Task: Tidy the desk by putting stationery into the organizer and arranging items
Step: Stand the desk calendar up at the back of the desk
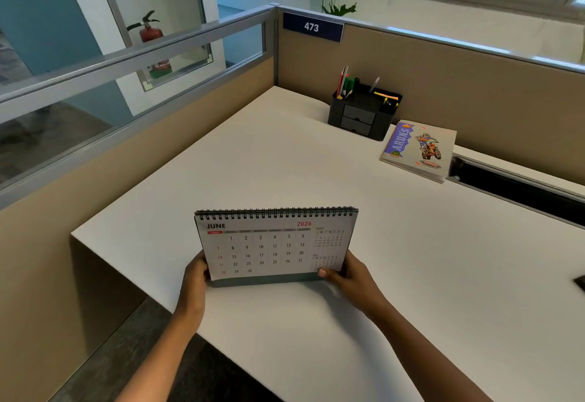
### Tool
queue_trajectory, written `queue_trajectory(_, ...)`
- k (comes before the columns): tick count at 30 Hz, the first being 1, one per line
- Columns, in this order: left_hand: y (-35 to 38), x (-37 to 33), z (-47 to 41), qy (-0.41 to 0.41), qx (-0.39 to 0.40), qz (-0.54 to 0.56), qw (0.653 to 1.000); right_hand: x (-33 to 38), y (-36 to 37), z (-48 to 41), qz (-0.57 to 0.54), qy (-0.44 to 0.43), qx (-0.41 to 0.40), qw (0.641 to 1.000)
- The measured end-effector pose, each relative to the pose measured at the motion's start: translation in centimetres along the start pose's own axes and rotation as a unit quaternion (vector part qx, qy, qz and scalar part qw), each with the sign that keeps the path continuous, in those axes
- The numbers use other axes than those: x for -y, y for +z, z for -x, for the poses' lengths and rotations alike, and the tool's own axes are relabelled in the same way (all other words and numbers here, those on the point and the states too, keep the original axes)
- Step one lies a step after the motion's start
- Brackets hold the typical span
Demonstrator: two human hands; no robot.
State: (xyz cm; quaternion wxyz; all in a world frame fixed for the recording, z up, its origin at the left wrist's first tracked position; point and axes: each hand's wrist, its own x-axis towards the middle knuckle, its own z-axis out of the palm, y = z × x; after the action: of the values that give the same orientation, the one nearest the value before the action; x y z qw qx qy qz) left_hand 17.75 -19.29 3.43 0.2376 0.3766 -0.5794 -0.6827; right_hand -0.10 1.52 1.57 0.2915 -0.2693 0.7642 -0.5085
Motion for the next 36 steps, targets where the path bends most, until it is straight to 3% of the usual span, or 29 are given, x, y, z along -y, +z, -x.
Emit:
queue_trajectory(10, 1.1, -0.7, 0.1, -0.013, 0.022, 0.043, 0.999, -0.6, -0.3, 0.2, -0.007, -0.006, -0.035, 0.999)
queue_trajectory(16, 0.5, 2.0, -0.6, 0.043, -0.08, -0.071, 0.993, -1.4, 0.3, 1.3, -0.008, -0.024, -0.138, 0.99)
queue_trajectory(27, -1.1, 1.3, -2.6, 0.002, 0.044, -0.102, 0.994, -1.7, 0.3, 1.5, 0.005, -0.009, -0.161, 0.987)
queue_trajectory(36, 1.5, 1.9, -1.1, 0.017, 0.014, -0.073, 0.997, -1.4, -0.2, 1.8, 0.017, -0.013, -0.171, 0.985)
